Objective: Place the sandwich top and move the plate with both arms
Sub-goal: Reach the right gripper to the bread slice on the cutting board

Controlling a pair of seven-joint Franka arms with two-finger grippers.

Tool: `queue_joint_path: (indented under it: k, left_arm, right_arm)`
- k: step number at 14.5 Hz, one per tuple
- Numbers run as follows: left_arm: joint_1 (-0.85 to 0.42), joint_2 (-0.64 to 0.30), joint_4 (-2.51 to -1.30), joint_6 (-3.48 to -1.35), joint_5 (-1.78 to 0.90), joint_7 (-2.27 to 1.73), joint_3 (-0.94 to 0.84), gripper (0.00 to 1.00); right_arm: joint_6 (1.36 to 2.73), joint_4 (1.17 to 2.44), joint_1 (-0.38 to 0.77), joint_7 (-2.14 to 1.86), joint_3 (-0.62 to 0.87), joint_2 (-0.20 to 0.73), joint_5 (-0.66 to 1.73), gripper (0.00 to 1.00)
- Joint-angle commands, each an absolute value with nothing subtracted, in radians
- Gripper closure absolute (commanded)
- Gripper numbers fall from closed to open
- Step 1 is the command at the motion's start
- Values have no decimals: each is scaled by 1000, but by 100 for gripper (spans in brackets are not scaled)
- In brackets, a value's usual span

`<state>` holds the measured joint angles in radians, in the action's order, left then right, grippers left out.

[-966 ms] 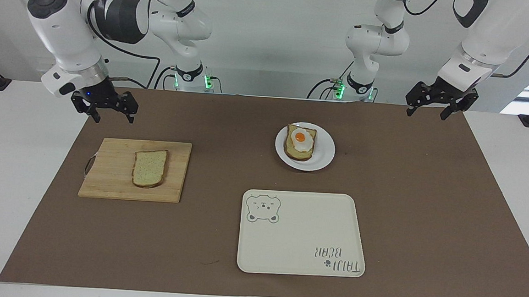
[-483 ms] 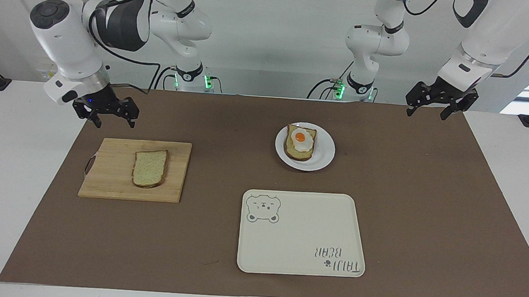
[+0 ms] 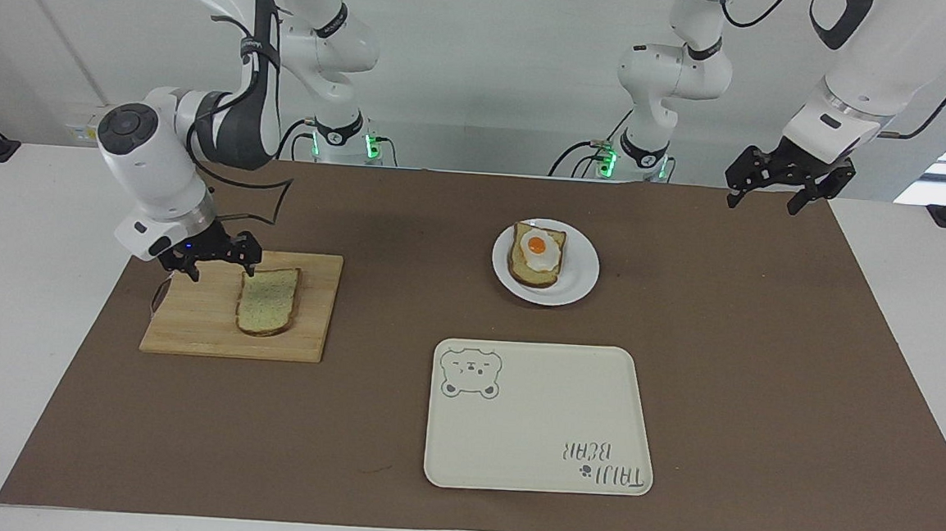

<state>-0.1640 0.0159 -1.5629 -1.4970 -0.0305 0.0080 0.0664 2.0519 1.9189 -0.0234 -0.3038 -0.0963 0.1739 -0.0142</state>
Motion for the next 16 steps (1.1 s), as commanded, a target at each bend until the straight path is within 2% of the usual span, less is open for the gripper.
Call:
queue_joint_path:
  k: [1,8,16]
  left_arm:
    - [-149,31,-1569,-1485,-15,17,55,0]
    - [-149,31,-1569,-1485,-15,17,55,0]
    - [-149,31,-1569,-1485,-15,18,55,0]
  right_arm:
    - [2101,1940,-60,-382,-89,195,24,0]
    - [2160,1974,-83,-515,-89,255,153,0]
    - [2221,2008,-92,-561,-89,276,161,0]
